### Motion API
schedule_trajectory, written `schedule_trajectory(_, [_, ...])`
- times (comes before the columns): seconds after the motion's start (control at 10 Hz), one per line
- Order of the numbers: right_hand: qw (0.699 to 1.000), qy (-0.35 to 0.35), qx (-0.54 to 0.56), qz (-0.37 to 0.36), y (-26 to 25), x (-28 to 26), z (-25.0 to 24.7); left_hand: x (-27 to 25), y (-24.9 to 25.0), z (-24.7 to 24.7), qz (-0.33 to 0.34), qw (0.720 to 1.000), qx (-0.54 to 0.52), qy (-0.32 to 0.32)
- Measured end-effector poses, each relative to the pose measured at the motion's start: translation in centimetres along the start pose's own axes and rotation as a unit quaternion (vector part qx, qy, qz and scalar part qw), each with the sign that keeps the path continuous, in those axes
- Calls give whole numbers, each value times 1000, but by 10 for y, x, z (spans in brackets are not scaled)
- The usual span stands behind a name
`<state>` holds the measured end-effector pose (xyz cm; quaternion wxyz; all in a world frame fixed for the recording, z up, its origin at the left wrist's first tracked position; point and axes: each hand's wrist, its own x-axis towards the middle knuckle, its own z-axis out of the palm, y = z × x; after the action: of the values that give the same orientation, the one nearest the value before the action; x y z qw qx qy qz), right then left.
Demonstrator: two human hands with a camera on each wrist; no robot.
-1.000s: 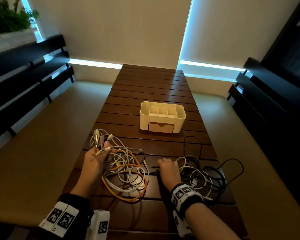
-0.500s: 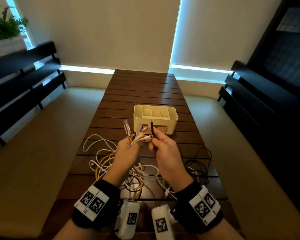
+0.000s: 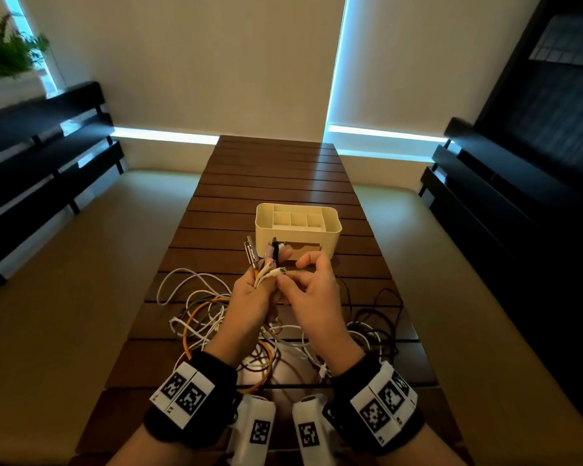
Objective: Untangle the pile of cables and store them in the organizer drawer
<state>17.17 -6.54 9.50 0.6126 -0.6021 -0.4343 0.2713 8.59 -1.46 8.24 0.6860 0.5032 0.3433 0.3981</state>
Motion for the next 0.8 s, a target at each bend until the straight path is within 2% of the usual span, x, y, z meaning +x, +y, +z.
schedule_trajectory(0.1, [999,5,-33,-20,-1,-1,0,-1,-1,-1,-8,1000,13,-16])
schedule_trajectory(0.2, [992,11,-123,-40,-4,0,0,0,0,-4,27,1000,11,-12])
schedule_trajectory(0.3, [980,-21,-191,-40,-4,5,-10,6,15,-17,92,995,-3,37])
schedule_trajectory(0.4, [944,-162,-283,-44,5,11,-35,13,46,-41,98,985,-119,73])
schedule_trajectory(0.5, [936,-190,-293,-48,24,18,-65,15,72,-71,127,961,-217,116])
schedule_trajectory(0.6, [933,-196,-301,-37,45,25,-86,15,87,-93,167,949,-223,147])
schedule_trajectory(0.7, [926,-206,-315,-5,64,28,-98,17,95,-101,211,938,-234,144])
schedule_trajectory(0.8, [907,-215,-362,-8,81,30,-107,22,100,-117,226,929,-247,158])
